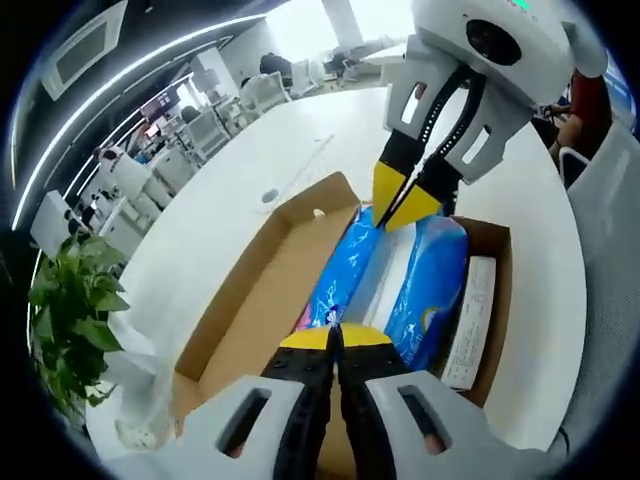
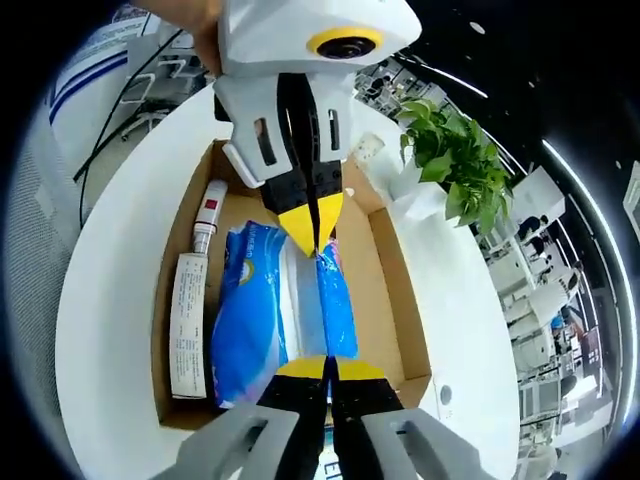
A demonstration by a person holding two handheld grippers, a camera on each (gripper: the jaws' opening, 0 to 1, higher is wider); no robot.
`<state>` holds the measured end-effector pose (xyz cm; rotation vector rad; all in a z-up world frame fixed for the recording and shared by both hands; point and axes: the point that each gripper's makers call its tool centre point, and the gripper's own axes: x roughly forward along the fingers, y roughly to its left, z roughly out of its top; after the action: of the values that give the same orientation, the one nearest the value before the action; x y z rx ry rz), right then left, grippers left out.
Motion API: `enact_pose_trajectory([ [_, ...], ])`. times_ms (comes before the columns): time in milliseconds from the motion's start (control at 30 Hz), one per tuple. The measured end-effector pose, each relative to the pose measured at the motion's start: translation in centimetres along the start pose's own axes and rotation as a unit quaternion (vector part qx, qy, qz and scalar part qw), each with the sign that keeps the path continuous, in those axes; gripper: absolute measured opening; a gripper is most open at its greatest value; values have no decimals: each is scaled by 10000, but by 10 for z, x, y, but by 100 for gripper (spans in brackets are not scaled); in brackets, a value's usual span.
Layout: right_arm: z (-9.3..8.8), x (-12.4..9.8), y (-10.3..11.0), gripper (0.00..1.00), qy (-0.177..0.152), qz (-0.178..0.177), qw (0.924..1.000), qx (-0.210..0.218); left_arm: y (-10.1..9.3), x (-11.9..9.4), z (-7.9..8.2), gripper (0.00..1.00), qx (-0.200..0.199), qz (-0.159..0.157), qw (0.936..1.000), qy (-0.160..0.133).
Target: Operate the shoe box by opening the lid, removing the specified soft item, and placing it in the target area until the item is outside and the box remains undamaged.
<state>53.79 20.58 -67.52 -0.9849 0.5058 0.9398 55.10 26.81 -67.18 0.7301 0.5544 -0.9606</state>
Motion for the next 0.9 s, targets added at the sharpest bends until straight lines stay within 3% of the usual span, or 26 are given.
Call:
enact_pose_trajectory([
  [533,8,-35,-14,0,-210,-18,9997,134,1,-23,32,0,204,25,9997,-106],
  [900,3,-54,-17,0,-220,-23,9997,43,-7,-29,51,0,275,-93,9995,-159],
])
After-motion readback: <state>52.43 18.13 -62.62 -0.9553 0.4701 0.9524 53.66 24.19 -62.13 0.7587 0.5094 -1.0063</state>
